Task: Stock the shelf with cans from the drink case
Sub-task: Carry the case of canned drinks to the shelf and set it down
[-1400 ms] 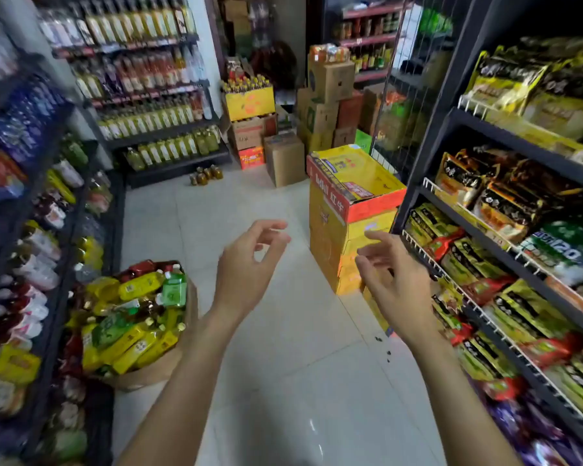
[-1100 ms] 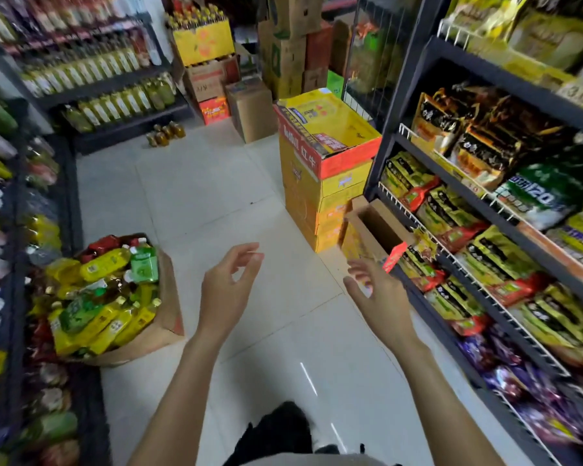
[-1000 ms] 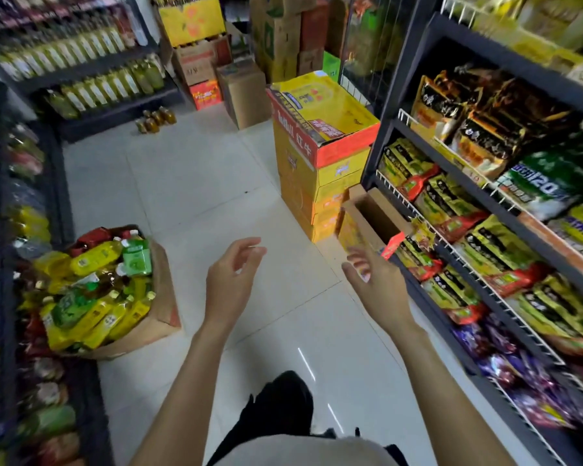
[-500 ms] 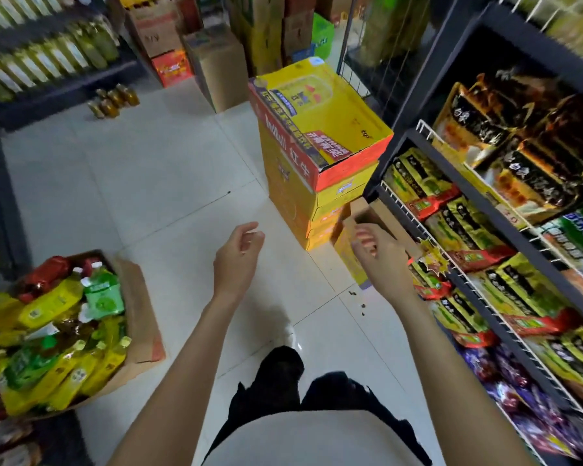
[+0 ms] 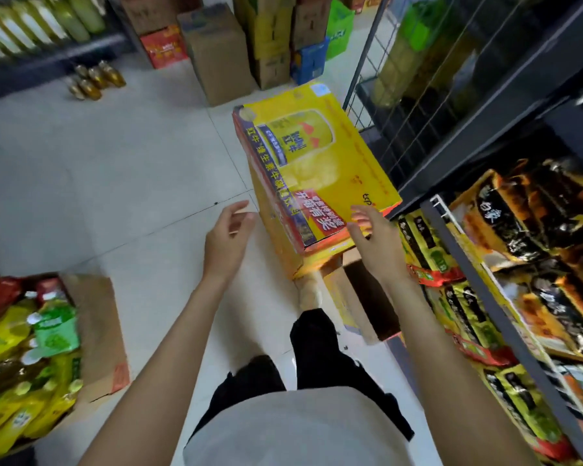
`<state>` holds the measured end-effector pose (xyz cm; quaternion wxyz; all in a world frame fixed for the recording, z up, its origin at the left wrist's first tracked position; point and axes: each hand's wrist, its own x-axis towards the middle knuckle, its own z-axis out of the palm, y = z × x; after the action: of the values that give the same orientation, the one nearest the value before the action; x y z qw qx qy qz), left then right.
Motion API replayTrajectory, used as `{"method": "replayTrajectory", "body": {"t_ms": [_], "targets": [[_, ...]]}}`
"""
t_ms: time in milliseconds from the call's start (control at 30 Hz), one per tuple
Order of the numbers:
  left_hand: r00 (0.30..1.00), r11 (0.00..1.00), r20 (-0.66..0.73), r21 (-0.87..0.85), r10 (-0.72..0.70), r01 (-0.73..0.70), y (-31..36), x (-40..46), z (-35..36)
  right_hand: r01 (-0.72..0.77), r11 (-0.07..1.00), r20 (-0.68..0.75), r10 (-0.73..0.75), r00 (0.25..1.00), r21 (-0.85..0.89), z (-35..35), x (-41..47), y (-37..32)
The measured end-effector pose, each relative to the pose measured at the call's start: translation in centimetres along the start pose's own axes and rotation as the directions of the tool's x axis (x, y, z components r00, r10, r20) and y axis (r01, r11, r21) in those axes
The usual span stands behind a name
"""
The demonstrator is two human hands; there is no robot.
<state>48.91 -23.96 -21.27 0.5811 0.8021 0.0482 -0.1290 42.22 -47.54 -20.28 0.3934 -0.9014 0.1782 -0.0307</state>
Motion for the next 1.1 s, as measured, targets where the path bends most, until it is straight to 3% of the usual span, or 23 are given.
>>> {"method": "replayTrajectory", "body": {"t_ms": [200,433,600,733,833,967,1100], "targets": [[0.986,0.998,-0.160,-0.047,-0.051,0.044,1.6,7.8,4.4,0.084,0.996,0.065,-0.081,0.995,-0.042,-0.5,11.0,1.7],[0.969,0.988,-0.197,0.015,-0.150,0.156,-1.1,16.9,8.9,0.102,0.985,0.089,-0.090,0.992,-0.138,2.0,21.7,5.9],[0.954,0.964,-0.159,0.043,-0.253,0.263,-3.6,19.5,10.6,0.003,0.968,0.180,0.044,0.983,-0.252,3.2,26.5,8.9],[0.968,0.970,-0.116,0.068,-0.225,0.233,-5.2,20.1,11.5,-0.054,0.967,0.306,0.132,0.943,-0.251,3.8,29.3,10.0],[0.967,0.969,-0.128,0.089,-0.220,0.232,-6.1,20.6,11.7,-0.055,0.988,0.387,0.107,0.916,-0.142,4.4,31.2,11.1],[0.968,0.970,-0.101,-0.105,-0.230,0.220,-6.6,20.9,11.9,-0.188,0.968,0.499,0.082,0.863,0.165,4.3,32.9,11.9],[0.964,0.949,-0.057,-0.199,-0.260,0.244,-7.0,21.2,12.3,-0.267,0.911,0.596,0.031,0.803,0.313,4.2,33.6,12.2]]}}
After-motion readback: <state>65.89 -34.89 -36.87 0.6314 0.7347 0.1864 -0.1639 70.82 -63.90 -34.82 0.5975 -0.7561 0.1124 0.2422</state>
